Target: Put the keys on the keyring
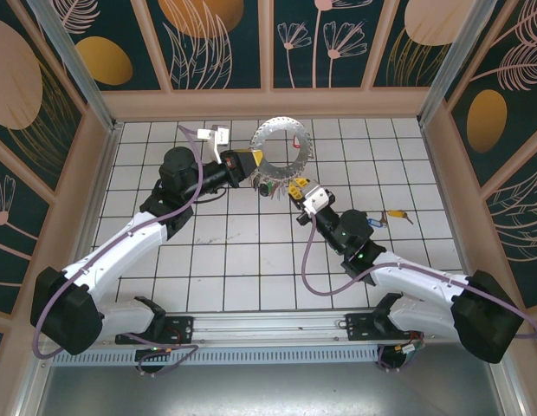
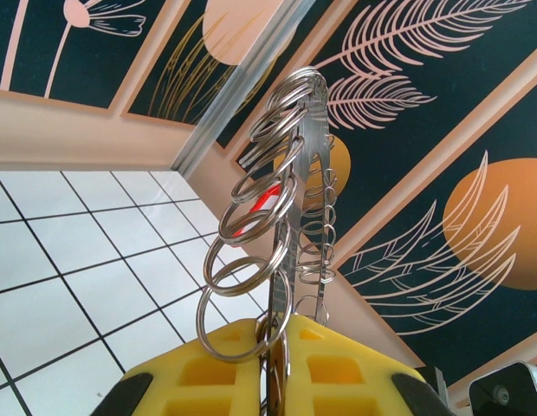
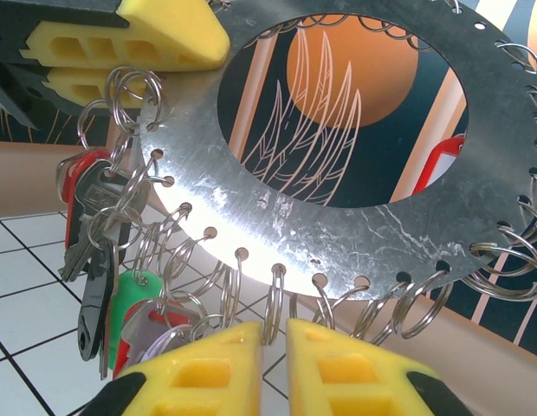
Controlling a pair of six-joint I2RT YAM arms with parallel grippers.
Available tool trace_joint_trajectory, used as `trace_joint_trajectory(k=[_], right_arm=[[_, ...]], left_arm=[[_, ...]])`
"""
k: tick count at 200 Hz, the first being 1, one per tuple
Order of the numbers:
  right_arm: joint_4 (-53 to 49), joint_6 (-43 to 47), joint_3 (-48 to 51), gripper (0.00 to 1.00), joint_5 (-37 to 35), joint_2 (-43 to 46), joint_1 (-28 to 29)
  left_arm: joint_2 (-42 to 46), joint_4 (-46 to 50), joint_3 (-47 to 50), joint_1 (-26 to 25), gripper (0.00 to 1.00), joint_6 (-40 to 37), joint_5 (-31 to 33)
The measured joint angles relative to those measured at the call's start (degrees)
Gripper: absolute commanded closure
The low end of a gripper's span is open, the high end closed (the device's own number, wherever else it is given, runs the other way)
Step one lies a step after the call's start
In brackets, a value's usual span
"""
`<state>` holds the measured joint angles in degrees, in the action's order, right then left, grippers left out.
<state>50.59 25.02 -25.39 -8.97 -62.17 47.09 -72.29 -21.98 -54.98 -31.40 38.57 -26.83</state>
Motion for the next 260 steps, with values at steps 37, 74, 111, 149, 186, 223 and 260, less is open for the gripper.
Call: trace_joint_trajectory(k=[37, 74, 111, 149, 186, 223, 260], right_arm=[[0.24, -0.04, -0.02, 0.86, -0.02, -0.13, -0.02], [0.37, -0.13, -0.07, 0.85, -0.04, -0.57, -0.07], [1.11, -0.94, -0.07, 0.84, 0.02, -0.63, -0.17], [2.86, -1.86, -0.07, 0.84, 0.20, -0.85, -0.28], [3.28, -2.01, -0.07, 0.85, 0.46, -1.75, -0.28], [3.54, -2.01, -0.17, 0.86, 0.98, -2.54, -0.44], [3.69, -2.01, -0.39, 0.87, 1.31, -2.78, -0.50]], left_arm=[[0.00, -0.02, 0.00, -0.07, 1.00, 0.02, -0.37], [0.00, -0.02, 0.00, -0.11, 1.00, 0.02, -0.42], [0.00, -0.02, 0.00, -0.13, 1.00, 0.02, -0.42], [0.00, -0.04, 0.00, -0.22, 1.00, 0.04, -0.39], [0.00, -0.07, 0.00, -0.22, 1.00, 0.07, -0.42], [0.00, -0.07, 0.00, -0.22, 1.00, 0.28, -0.42], [0.00, -0.07, 0.00, -0.24, 1.00, 0.59, -0.42]])
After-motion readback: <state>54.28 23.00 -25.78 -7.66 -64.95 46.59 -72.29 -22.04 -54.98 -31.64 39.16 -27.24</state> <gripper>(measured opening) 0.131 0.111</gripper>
